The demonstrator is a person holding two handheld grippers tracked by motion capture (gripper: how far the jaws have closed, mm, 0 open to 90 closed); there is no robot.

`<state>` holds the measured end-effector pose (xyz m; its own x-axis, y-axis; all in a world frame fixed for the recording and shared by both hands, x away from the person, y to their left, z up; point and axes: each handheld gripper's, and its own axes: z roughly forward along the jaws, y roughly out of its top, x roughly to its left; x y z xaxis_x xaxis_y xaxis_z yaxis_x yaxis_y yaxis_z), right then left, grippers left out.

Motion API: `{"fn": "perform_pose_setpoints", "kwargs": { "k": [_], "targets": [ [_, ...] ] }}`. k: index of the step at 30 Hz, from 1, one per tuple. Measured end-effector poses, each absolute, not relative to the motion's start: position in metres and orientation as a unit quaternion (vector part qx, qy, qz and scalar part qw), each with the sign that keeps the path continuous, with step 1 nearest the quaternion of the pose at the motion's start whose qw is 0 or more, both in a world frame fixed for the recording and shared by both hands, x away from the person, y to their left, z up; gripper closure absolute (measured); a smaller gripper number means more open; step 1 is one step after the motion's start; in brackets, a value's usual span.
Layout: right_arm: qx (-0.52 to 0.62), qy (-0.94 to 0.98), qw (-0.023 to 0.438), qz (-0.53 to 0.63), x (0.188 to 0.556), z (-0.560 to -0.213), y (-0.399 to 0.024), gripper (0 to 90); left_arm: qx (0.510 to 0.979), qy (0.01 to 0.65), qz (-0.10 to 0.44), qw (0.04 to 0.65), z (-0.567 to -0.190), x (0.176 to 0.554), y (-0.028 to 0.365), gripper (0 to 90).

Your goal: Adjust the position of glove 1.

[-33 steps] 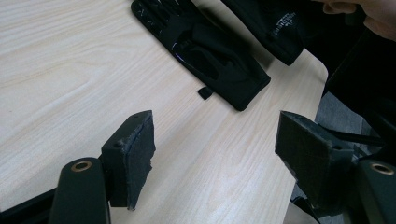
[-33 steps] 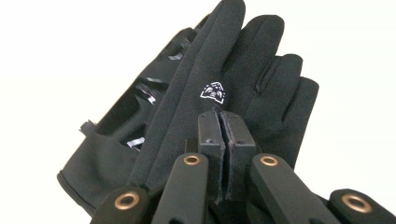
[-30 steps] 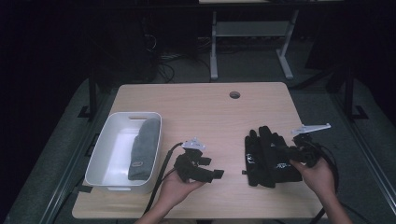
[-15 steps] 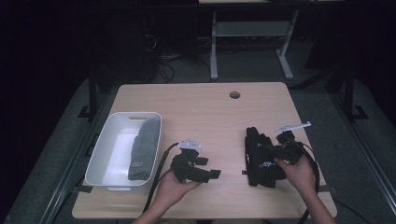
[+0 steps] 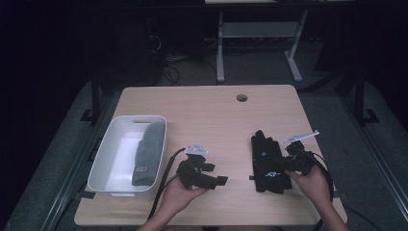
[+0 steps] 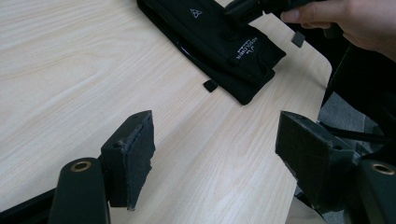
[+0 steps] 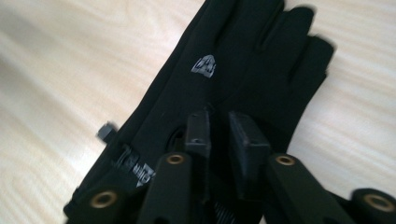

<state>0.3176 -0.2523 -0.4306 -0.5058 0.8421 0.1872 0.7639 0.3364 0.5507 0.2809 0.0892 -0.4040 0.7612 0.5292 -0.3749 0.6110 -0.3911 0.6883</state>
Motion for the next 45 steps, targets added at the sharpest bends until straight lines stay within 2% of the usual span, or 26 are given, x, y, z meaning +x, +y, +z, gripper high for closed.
{"fn": "perform_pose_setpoints", "kwargs": {
  "k": [5, 12, 28, 34, 35, 36, 38, 45],
  "targets": [
    [0.489, 0.816, 0.053, 0.304, 0.314, -0.433, -0.25, 83.5, 0.837, 0.34, -0.052, 0.426, -0.408, 0.283, 0.082, 27.8],
    [0.477, 0.821, 0.041, 0.31, 0.312, -0.435, -0.245, 83.7, 0.838, 0.339, -0.056, 0.424, -0.412, 0.284, 0.076, 27.9],
    [0.437, 0.837, 0.003, 0.329, 0.311, -0.438, -0.208, 80.2, 0.845, 0.339, -0.072, 0.407, -0.427, 0.29, 0.058, 29.0],
    [0.447, 0.828, 0.011, 0.337, 0.314, -0.435, -0.209, 64.8, 0.847, 0.345, -0.077, 0.397, -0.434, 0.296, 0.05, 30.0],
    [0.447, 0.828, 0.011, 0.337, 0.314, -0.435, -0.209, 64.8, 0.847, 0.345, -0.077, 0.397, -0.434, 0.296, 0.05, 30.1],
    [0.456, 0.823, 0.023, 0.339, 0.315, -0.432, -0.214, 56.2, 0.848, 0.345, -0.077, 0.395, -0.435, 0.297, 0.048, 30.2],
    [0.467, 0.816, 0.035, 0.339, 0.317, -0.431, -0.219, 51.3, 0.846, 0.348, -0.079, 0.396, -0.437, 0.298, 0.044, 30.8],
    [0.5, 0.797, 0.069, 0.332, 0.326, -0.43, -0.237, 41.5, 0.849, 0.357, -0.082, 0.381, -0.444, 0.304, 0.035, 32.3]
  ]
}}
